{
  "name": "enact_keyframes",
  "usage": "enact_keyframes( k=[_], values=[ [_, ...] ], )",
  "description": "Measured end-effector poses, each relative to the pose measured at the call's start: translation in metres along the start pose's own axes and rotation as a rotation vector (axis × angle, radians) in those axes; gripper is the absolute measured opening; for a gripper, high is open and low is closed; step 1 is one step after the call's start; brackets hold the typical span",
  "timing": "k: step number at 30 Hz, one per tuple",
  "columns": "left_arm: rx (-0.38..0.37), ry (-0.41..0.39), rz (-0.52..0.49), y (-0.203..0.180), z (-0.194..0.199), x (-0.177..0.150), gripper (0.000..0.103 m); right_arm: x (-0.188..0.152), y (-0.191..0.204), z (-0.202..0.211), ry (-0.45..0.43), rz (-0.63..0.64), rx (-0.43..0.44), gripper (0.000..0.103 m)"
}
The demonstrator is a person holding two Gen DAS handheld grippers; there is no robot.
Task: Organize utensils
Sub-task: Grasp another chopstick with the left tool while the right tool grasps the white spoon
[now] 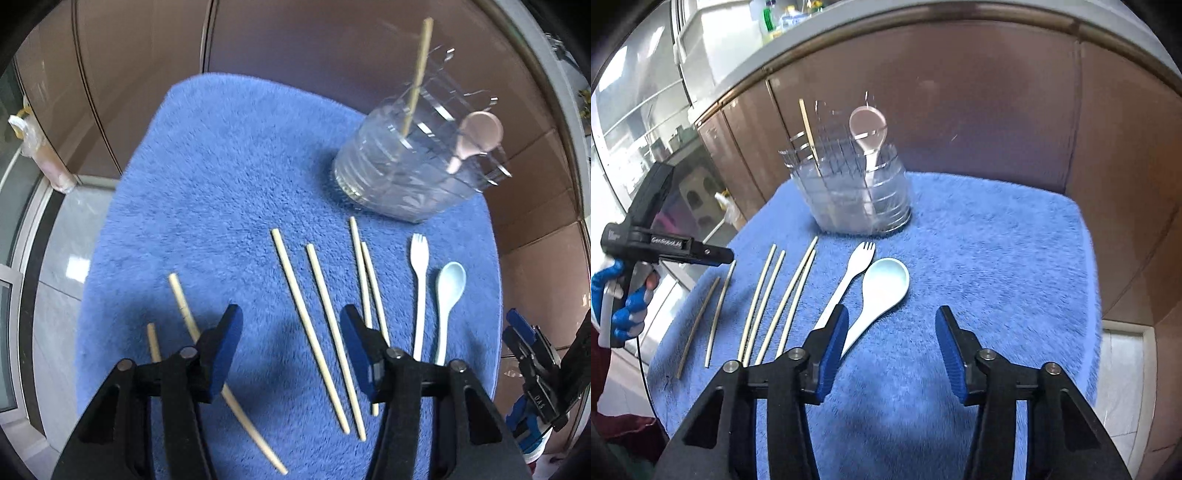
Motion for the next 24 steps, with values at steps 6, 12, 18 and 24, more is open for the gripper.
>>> enact_keyframes(
  k=[6, 12, 18, 24],
  values=[
    [0.025, 0.076, 0.021, -0.003, -0.029, 0.011, 0.041, 0.004, -0.01, -0.033, 0.065, -0.024, 0.064, 0.036],
    [0.007, 0.133, 0.043, -0.006, -0.048, 0.019, 0.033, 0.009, -0.018, -0.056, 0.111, -0.055, 0.128, 0.031],
    [0.02, 0.175, 0.062, -0.004, -0.062, 0.026, 0.025, 0.016, -0.02, -0.073, 0.15, -0.05, 0.161, 0.031],
    [0.032, 0.196, 0.071, -0.006, -0.075, 0.035, 0.019, 0.022, -0.019, -0.09, 0.186, -0.032, 0.183, 0.031]
  ],
)
Point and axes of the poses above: each gripper's, at about its wrist camera, not at the fingertips, and z roughly against the way its jaws point, y to its left, x to its top, the point moved 8 cm from there along -z, roughly the way its jaws point, and after that the axes turned 7 degrees about z, right-handed, at the moved point
